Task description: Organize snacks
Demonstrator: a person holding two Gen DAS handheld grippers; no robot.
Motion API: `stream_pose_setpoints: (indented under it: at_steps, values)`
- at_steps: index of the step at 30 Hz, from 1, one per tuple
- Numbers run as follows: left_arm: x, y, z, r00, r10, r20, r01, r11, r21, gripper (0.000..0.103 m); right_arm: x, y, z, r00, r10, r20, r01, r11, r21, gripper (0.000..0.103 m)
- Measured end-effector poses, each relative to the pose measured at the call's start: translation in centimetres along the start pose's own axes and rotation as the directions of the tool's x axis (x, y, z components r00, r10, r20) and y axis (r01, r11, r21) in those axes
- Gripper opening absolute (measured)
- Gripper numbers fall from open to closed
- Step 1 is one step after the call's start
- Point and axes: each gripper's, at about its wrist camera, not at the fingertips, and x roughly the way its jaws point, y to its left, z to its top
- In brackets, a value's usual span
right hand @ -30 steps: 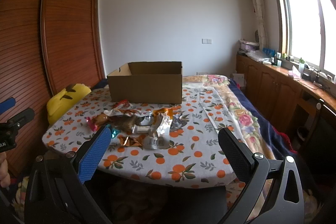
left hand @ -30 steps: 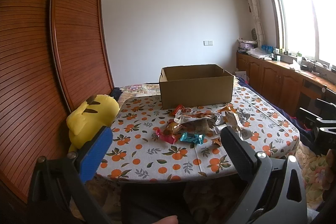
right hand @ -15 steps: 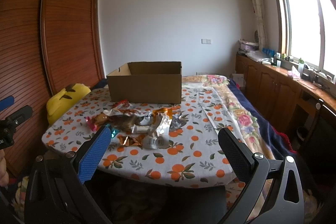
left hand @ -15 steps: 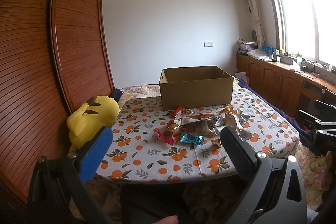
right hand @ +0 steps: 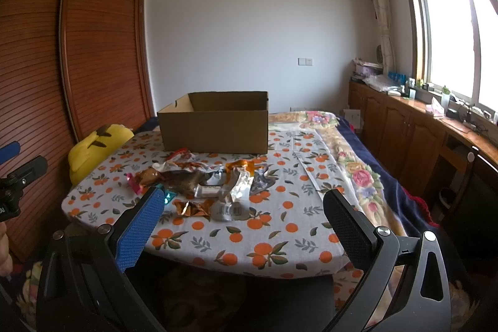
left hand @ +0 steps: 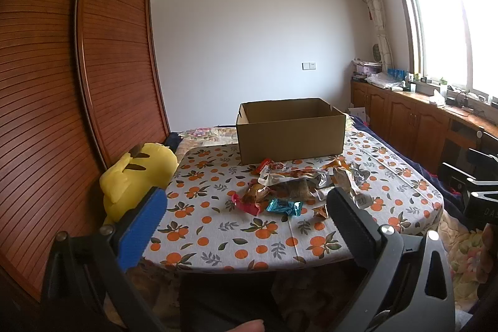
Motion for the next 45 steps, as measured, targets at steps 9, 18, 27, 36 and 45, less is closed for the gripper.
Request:
stream_pose_setpoints:
  at_steps: [9, 18, 27, 36, 45]
  values:
    - [0.0, 0.0, 0.0, 1.000, 0.000, 0.001, 0.001, 1.000, -0.001, 0.103, 0.0, 0.0, 0.0, 1.000, 0.001, 0.000, -0.001, 1.000, 0.001, 0.103]
    - [-0.2, -0.2, 0.2, 1.000, -0.006, 0.003, 0.006, 1.000, 0.002, 0.103, -0.1, -0.1, 0.0, 1.000, 0.001, 0.000, -0.001, 1.000, 0.000, 0.103]
    - [-0.3, -0.4, 0.1, 1.000, -0.009, -0.001, 0.009, 1.000, 0.005, 0.103, -0.1, -0.2, -0.1, 1.000, 0.002, -0.002, -0.002, 1.000, 0.000, 0.103]
    - [1.2, -0.7, -0.9, 0.999, -0.020, -0.033, 0.020, 1.000, 0.008, 0.103, 0.5, -0.3, -0.7, 1.000, 0.001, -0.023, -0.001, 1.000, -0.002, 0.103]
    - [6.2, -1.2, -1.6, 0.993, -0.060, -0.103, 0.062, 0.998, 0.019, 0.103, 5.0, -1.8, -0.3, 0.996, 0.052, -0.076, -0.053, 0.999, -0.012, 0.103]
